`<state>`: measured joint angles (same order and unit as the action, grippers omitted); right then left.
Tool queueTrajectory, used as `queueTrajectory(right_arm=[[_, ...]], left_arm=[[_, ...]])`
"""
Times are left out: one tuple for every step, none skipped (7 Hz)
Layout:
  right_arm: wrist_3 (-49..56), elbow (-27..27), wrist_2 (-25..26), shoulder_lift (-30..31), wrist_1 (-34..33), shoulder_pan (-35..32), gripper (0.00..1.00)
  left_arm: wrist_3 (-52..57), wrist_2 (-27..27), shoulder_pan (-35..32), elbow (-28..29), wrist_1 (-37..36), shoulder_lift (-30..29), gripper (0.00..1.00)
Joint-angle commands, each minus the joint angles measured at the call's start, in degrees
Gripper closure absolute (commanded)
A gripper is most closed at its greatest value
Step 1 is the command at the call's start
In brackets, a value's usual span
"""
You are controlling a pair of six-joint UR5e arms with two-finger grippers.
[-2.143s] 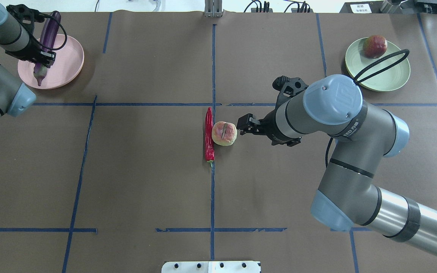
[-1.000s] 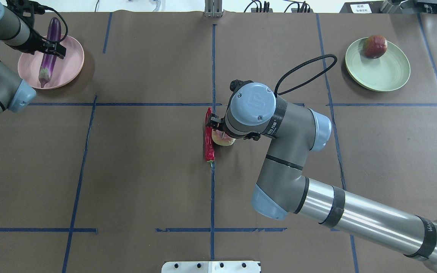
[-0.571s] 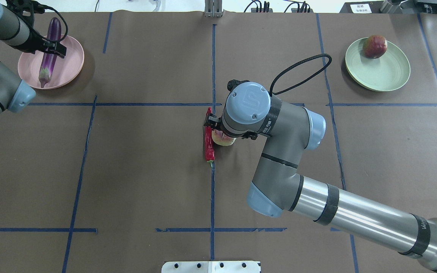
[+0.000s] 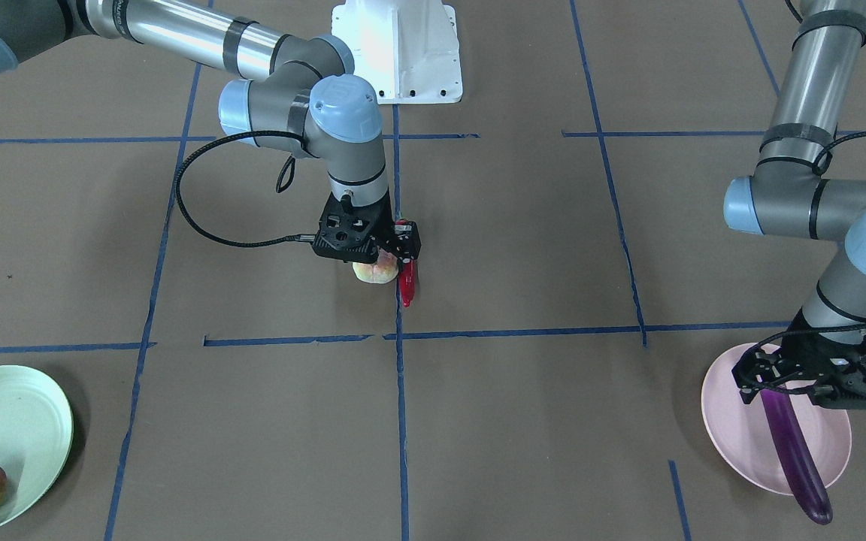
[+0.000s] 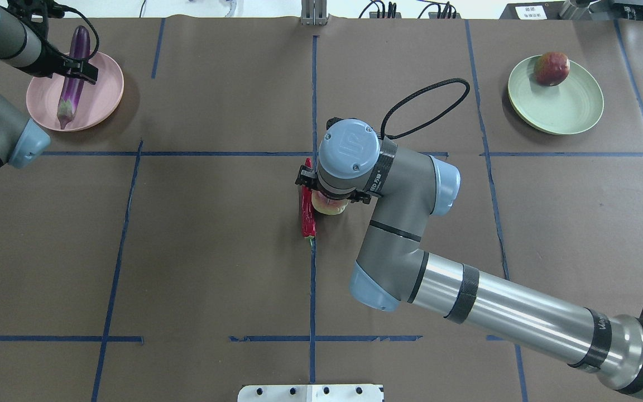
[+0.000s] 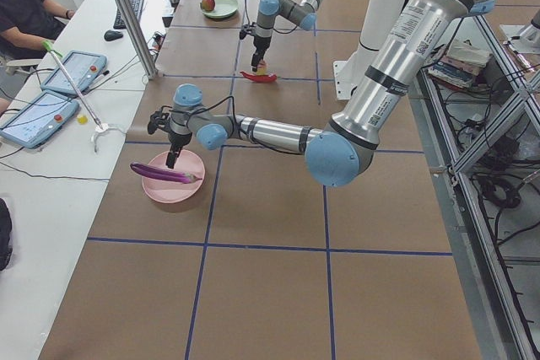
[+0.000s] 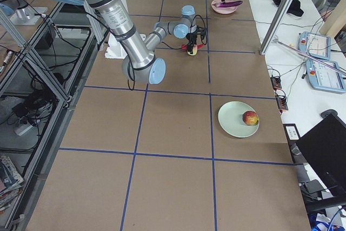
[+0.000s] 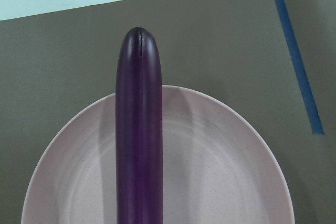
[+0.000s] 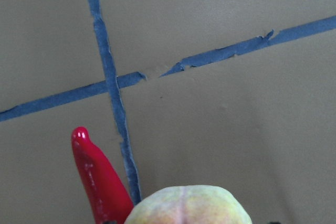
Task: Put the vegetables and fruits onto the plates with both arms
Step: 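Grasp the peach with right gripper while left gripper releases eggplant, then carry peach toward green plate with right gripper while left gripper reaches for chili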
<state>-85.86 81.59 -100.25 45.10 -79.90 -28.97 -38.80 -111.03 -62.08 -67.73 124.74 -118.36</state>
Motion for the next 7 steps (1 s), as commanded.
queueTrajectory(right_arm=[[0.1,-0.9,-0.3,-0.7,0.1,0.0,0.86],[0.0,-0.9,-0.5,-0.4,1.6,-0.1,1.00],[0.1,1.4,-3.4,0.7,1.6,-2.4,1.00],[0.2,5.7,-9.2,4.4,1.6,-5.7,1.00],[2.1,10.4,-10.9,8.5,1.5,-8.1,1.00],[6.4,14.2,-12.4,12.4,1.4,-11.2,1.00],[11.4,14.3,-13.6,14.6,1.3,-15.7,1.00]], left_arm=[[-3.1,-1.4,1.0,-1.3,0.1,0.6,0.00],[-12.2,-1.8,4.1,-4.1,1.0,0.6,0.00],[-20.3,-1.9,7.8,-7.8,0.9,0.6,0.00],[-23.4,-2.0,9.9,-10.2,0.7,0.6,0.00],[-27.7,-1.9,11.4,-11.7,0.5,0.4,0.00],[-30.7,-1.9,13.5,-12.9,0.4,-0.2,0.00],[-32.4,-2.3,15.1,-15.0,0.2,-0.3,0.00]])
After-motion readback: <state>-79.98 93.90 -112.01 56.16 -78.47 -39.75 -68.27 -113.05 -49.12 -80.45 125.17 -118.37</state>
